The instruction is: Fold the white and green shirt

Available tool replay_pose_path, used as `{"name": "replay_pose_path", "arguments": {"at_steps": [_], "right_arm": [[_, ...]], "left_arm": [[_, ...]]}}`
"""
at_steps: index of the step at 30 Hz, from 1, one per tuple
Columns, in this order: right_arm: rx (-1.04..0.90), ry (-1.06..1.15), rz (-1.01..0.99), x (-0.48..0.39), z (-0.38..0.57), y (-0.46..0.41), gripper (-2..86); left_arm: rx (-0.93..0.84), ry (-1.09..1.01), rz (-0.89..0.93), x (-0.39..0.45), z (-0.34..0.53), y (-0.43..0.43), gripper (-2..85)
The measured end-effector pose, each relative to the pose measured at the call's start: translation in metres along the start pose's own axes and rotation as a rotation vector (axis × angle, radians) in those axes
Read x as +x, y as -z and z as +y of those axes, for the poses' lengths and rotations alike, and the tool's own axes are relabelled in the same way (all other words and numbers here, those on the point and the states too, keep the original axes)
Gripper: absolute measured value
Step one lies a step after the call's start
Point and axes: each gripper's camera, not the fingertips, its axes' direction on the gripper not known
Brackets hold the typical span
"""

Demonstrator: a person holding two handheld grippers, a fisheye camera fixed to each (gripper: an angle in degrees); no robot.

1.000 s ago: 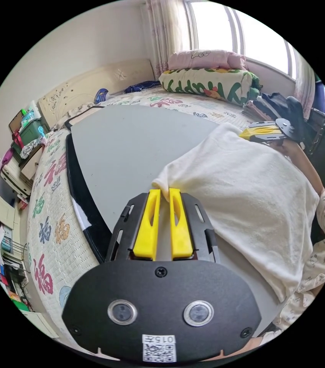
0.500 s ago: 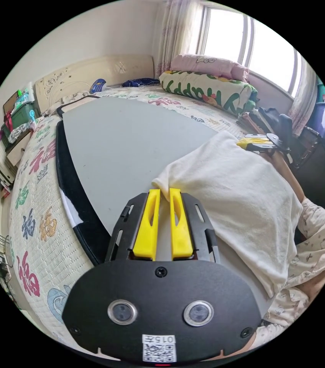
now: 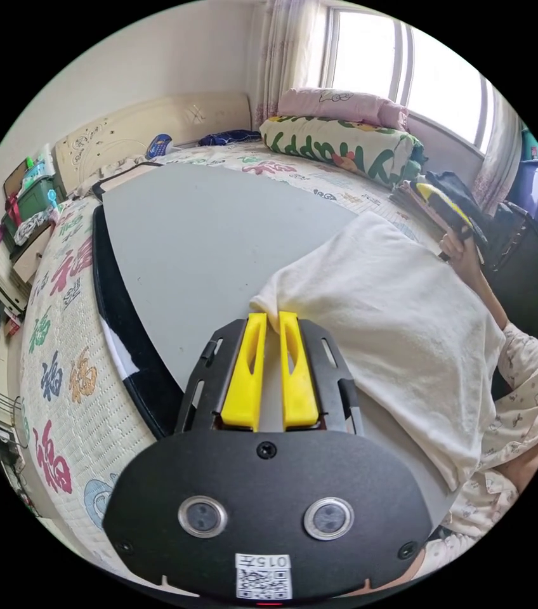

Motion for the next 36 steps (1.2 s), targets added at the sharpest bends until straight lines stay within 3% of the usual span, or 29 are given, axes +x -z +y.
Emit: {"name": "replay_pose_path", "arguments": {"at_steps": [3, 9, 14, 19, 24, 32, 36], "right_arm": [[0.152, -0.151, 0.062, 0.013, 0.002, 0.079, -0.5], [0.318, -0.286, -0.274, 0.006, 0.032, 0.250, -0.5], [0.433, -0.215, -0.498, -0.022, 0.073, 0.360, -0.6], [0.684, -0.145, -0.634, -0.017, 0.149, 0.490, -0.5], [0.827, -0.150, -0.589, 0.011, 0.216, 0.563, -0.6], [0.815, -0.083, -0.604, 0.054, 0.272, 0.591, -0.6], [0.819, -0.178, -0.347, 0.092, 0.284, 0.585, -0.6]], "left_arm": [[0.002, 0.010, 0.028, 0.001, -0.002, -0.001, 2.0], [-0.002, -0.018, -0.014, 0.025, -0.009, -0.004, 1.9], [0.012, -0.022, -0.031, 0.040, -0.011, -0.007, 1.9], [0.017, -0.045, -0.095, 0.067, -0.016, -0.011, 2.0], [0.019, -0.053, -0.114, 0.083, -0.023, -0.015, 2.0], [0.022, -0.039, -0.085, 0.094, -0.037, -0.017, 1.9], [0.019, -0.030, -0.061, 0.098, -0.048, -0.017, 1.8]]}}
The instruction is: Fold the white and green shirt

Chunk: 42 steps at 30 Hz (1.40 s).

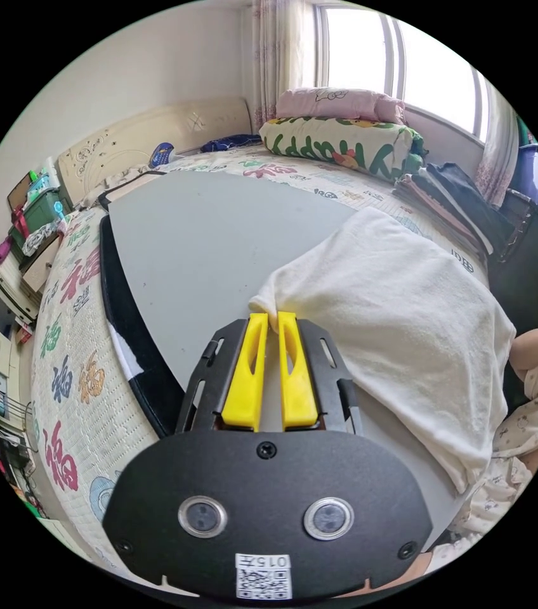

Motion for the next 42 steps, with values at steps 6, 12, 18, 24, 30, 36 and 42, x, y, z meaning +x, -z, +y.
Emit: {"name": "replay_pose_path", "arguments": {"at_steps": [6, 12, 18, 24, 30, 36, 42], "right_arm": [[-0.049, -0.031, -0.138, 0.004, -0.025, -0.012, -0.6], [0.019, 0.147, -0.176, -0.055, -0.031, 0.026, -0.6], [0.143, 0.304, -0.237, -0.107, -0.008, 0.082, -0.7], [0.227, 0.442, -0.252, -0.165, 0.009, 0.098, -0.7], [0.411, 0.674, -0.227, -0.232, 0.052, 0.091, -0.7], [0.330, 0.546, -0.314, -0.247, 0.037, 0.049, -0.2], [0.195, 0.565, -0.106, -0.232, 0.024, -0.048, -0.8]], "left_arm": [[0.007, 0.005, 0.008, 0.007, -0.015, 0.004, 1.6], [0.014, 0.005, 0.014, 0.012, -0.031, 0.010, 1.5], [0.022, 0.031, 0.061, 0.004, -0.048, 0.019, 1.5], [0.023, 0.037, 0.073, 0.000, -0.066, 0.029, 1.5], [0.045, 0.016, 0.032, 0.002, -0.081, 0.046, 1.1], [0.159, 0.096, 0.124, -0.031, -0.082, 0.079, 1.4], [0.242, 0.197, 0.273, -0.075, -0.079, 0.104, 6.4]]}}
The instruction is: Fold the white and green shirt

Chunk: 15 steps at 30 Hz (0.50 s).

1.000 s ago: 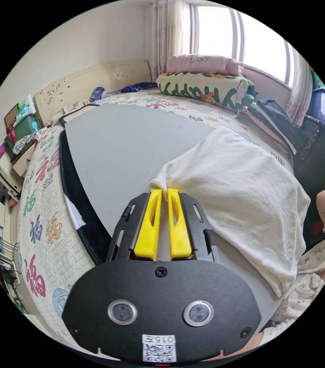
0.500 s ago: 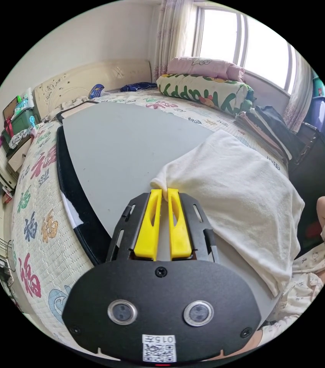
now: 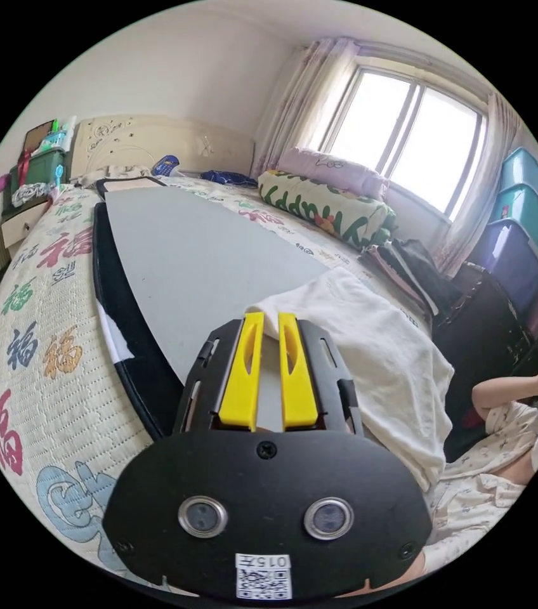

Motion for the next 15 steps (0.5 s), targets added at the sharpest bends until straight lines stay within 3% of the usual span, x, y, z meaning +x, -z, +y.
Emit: {"name": "replay_pose_path", "arguments": {"at_steps": [5, 7, 12, 15], "right_arm": [[-0.460, -0.217, -0.030, 0.093, 0.095, -0.167, 1.1], [-0.730, -0.319, -0.044, 0.138, 0.185, -0.257, 7.4], [-1.147, -0.785, -0.155, 0.240, 0.408, -0.386, 12.8], [-1.351, -0.963, -0.093, 0.266, 0.512, -0.442, 14.4]], "left_arm": [[-0.042, 0.054, 0.071, -0.012, -0.015, 0.006, 10.5], [-0.108, 0.063, 0.093, -0.017, -0.022, -0.004, 11.1], [-0.228, 0.036, 0.085, -0.026, -0.027, -0.028, 12.1], [-0.231, 0.021, 0.105, -0.032, -0.025, -0.031, 12.8]]}}
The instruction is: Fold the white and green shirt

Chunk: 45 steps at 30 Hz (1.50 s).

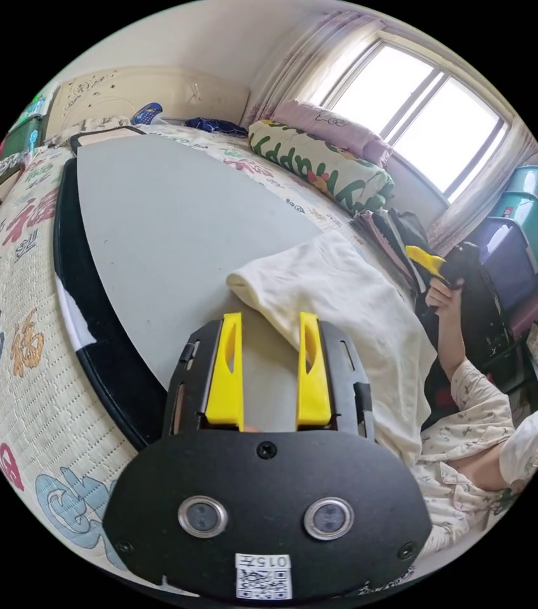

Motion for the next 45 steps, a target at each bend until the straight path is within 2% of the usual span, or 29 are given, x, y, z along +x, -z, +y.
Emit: {"name": "replay_pose_path", "arguments": {"at_steps": [4, 7, 10, 17, 22, 26, 29, 35, 40, 45], "right_arm": [[-0.120, -0.220, 0.012, 0.033, -0.071, -0.079, 15.9], [-0.216, -0.263, 0.002, 0.029, -0.104, -0.131, 15.8], [-0.308, -0.253, 0.010, 0.002, -0.121, -0.179, 14.4], [-0.383, -0.161, 0.095, -0.097, -0.142, -0.251, 11.9], [-0.406, -0.082, 0.120, -0.183, -0.119, -0.295, 11.2], [-0.382, -0.057, 0.130, -0.226, -0.080, -0.302, 10.9], [-0.336, -0.049, 0.130, -0.255, -0.040, -0.295, 9.8], [-0.163, 0.044, 0.103, -0.350, 0.050, -0.237, 8.2], [0.005, 0.220, 0.039, -0.470, 0.140, -0.111, 7.9], [0.150, 0.289, 0.038, -0.543, 0.239, 0.006, 7.8]], "left_arm": [[-0.013, -0.036, 0.021, -0.010, 0.005, -0.008, 13.2], [-0.029, -0.078, 0.013, -0.013, 0.011, -0.017, 13.1], [-0.040, -0.119, -0.025, -0.014, 0.022, -0.027, 12.4], [-0.056, -0.167, -0.119, -0.022, 0.060, -0.049, 12.0], [-0.023, -0.129, -0.064, -0.060, 0.104, -0.065, 9.9], [-0.064, -0.203, -0.073, -0.064, 0.136, -0.084, 4.4], [-0.057, -0.219, -0.134, -0.072, 0.173, -0.086, 2.7], [0.147, -0.266, -0.153, -0.076, 0.272, -0.042, 1.7], [0.311, -0.327, -0.209, -0.054, 0.375, -0.014, 1.3], [0.478, -0.413, -0.189, -0.017, 0.464, 0.012, 1.0]]}}
